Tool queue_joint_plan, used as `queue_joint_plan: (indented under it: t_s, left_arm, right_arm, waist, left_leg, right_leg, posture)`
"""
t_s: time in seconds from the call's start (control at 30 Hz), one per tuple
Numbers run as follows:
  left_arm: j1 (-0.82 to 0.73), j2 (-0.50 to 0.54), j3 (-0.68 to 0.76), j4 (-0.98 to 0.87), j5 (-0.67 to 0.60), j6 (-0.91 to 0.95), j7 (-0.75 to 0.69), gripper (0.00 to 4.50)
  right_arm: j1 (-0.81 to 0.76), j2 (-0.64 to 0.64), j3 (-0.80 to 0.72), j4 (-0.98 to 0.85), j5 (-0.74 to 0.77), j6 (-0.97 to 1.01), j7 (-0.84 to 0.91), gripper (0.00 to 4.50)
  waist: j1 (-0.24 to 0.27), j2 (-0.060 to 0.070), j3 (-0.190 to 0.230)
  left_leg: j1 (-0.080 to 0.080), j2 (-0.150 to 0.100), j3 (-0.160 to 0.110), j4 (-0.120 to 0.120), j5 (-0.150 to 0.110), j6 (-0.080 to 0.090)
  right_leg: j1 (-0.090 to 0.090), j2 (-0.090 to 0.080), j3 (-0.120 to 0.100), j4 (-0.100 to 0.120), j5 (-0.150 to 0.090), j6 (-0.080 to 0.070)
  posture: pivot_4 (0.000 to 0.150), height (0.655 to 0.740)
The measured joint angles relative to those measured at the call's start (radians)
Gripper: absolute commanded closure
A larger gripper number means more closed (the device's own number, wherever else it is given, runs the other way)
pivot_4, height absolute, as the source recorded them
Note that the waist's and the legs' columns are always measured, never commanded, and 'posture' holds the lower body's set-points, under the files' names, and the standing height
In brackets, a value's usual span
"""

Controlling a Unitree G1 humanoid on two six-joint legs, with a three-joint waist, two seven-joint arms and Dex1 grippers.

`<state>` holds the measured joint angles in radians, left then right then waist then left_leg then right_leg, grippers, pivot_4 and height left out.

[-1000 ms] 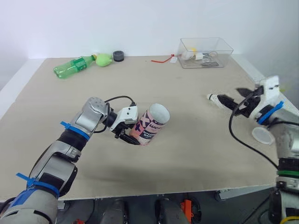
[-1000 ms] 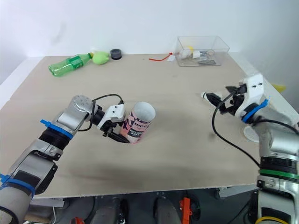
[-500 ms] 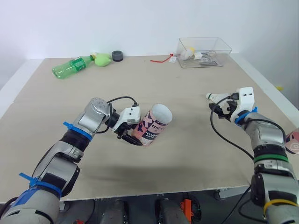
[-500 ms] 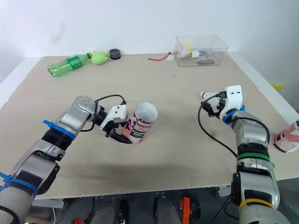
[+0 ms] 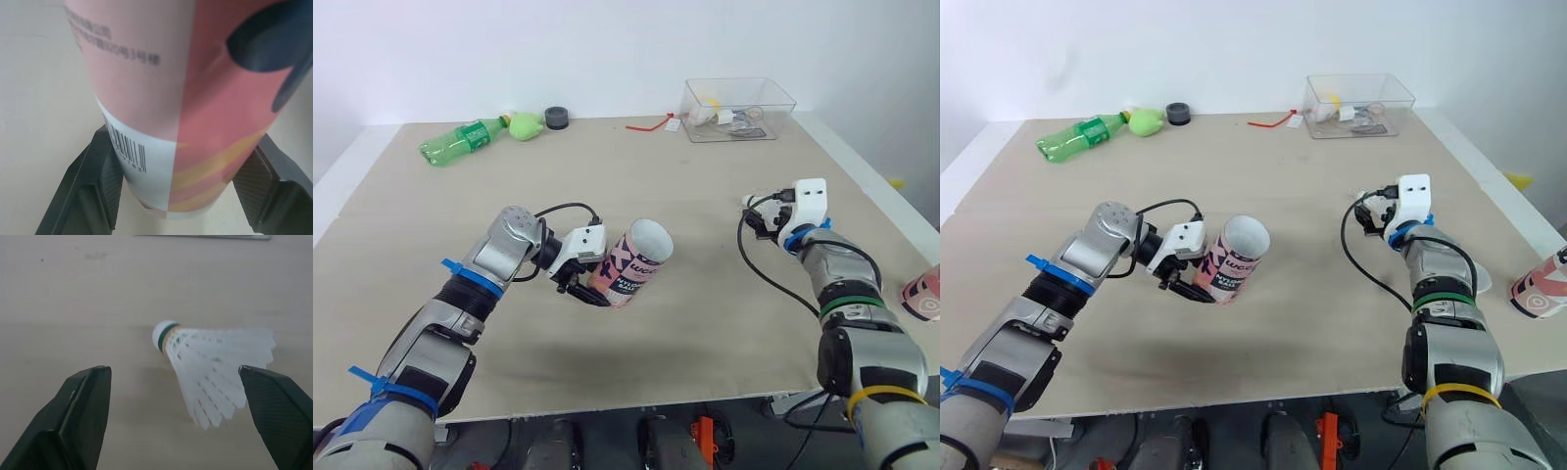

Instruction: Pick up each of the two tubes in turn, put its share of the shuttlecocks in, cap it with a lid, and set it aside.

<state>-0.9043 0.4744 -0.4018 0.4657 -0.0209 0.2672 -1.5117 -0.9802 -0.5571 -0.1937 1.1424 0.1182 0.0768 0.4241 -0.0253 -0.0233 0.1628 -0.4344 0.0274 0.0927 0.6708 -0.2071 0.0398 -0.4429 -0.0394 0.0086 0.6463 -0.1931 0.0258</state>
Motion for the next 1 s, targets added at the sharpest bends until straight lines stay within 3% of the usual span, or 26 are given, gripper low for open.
queue_joint_plan:
  t_s: [0.2, 0.27, 0.63, 0.83, 1.0]
  left_arm:
    - [0.008, 0.006, 0.001, -0.016, -0.002, 0.005, 0.003, 1.81]
    - [0.012, 0.007, 0.003, -0.017, -0.003, 0.006, 0.005, 1.81]
    - [0.013, 0.013, 0.003, -0.024, -0.007, 0.017, 0.006, 1.81]
    - [0.014, 0.016, 0.006, -0.021, -0.010, 0.016, 0.003, 1.81]
    - [-0.010, 0.018, 0.009, 0.034, -0.009, -0.001, 0.002, 1.81]
  right_arm:
    - [-0.020, 0.015, 0.000, 0.055, -0.017, -0.022, -0.031, 3.80]
    - [-0.020, 0.016, -0.001, 0.066, -0.021, -0.023, -0.037, 4.46]
    - [-0.020, 0.012, 0.040, 0.046, -0.062, -0.103, 0.041, 4.46]
    - [0.061, -0.108, 0.159, -0.338, -0.090, -0.335, 0.362, 4.46]
    - [0.129, -0.232, 0.205, -0.700, 0.040, -0.420, 0.723, 4.46]
  waist:
    - [0.000, 0.000, 0.000]
    - [-0.001, 0.000, 0.000]
    - [-0.004, 0.001, 0.000]
    - [-0.006, 0.003, 0.002]
    - [-0.006, 0.003, 0.002]
  left_leg:
    - [0.000, 0.000, 0.000, 0.000, 0.000, 0.000]
    - [0.000, 0.000, 0.000, 0.000, 0.000, 0.000]
    - [0.001, 0.000, 0.001, 0.000, 0.000, 0.000]
    - [0.000, 0.000, 0.000, -0.001, -0.001, 0.000]
    - [0.001, 0.000, 0.000, 0.000, -0.001, 0.000]
  right_leg:
    - [0.000, 0.000, 0.000, 0.000, 0.001, -0.002]
    - [0.000, 0.000, 0.000, 0.000, 0.001, -0.003]
    - [0.000, 0.000, 0.001, 0.000, 0.001, -0.002]
    - [0.000, 0.000, 0.001, 0.000, -0.002, 0.004]
    - [0.000, 0.001, 0.001, 0.000, -0.002, 0.003]
  posture:
    - [0.150, 0.7400]
    - [0.150, 0.7400]
    - [0.150, 0.7400]
    - [0.150, 0.7400]
    - [0.150, 0.7400]
